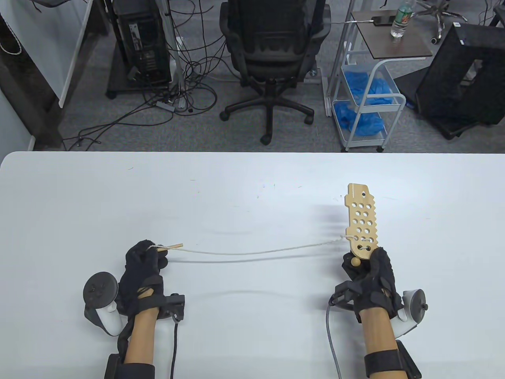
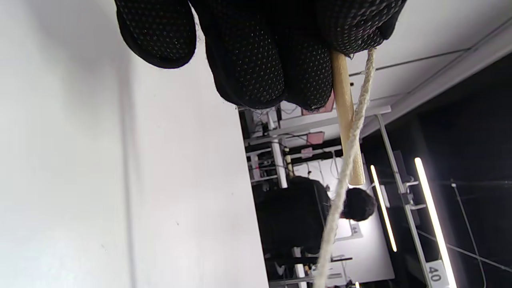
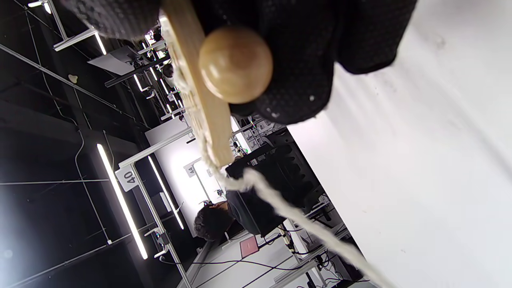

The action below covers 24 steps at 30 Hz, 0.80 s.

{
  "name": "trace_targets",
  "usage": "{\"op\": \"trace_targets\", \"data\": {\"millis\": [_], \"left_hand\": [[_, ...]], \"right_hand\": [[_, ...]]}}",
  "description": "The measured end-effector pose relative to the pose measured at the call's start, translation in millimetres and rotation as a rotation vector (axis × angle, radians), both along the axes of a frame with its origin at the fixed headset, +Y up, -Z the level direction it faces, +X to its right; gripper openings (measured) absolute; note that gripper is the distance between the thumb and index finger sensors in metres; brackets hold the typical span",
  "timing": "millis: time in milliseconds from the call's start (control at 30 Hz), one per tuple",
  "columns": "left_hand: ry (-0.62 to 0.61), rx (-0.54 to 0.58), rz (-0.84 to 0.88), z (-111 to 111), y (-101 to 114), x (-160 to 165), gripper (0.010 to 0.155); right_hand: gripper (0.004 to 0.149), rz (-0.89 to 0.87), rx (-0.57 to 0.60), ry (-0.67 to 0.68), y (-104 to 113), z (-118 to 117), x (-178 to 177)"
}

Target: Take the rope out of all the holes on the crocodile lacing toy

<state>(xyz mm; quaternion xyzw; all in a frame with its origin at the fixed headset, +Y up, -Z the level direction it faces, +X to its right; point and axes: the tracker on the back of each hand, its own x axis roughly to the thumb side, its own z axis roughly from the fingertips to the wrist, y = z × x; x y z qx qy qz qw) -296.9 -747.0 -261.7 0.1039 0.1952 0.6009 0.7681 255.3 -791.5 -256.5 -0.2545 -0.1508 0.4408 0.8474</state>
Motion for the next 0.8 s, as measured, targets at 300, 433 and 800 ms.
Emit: {"op": "trace_targets", "data": {"millis": [300,433,800], "left_hand": [[-0.017,0.021,-0.033,-2,0,8,0.044],[-0.057,0.044,-0.107,-4,4,23,0.043],[-0.244,0.181,-0.422,-2,25,83,0.042]], "right_hand": [[0.049,0.076,-0.011,0.052,0,-3,-10],[0.049,0.112,0.0,0.116,4,-4,-25],[0.049,0.319,-0.014,0.341,16,1,-78]]}}
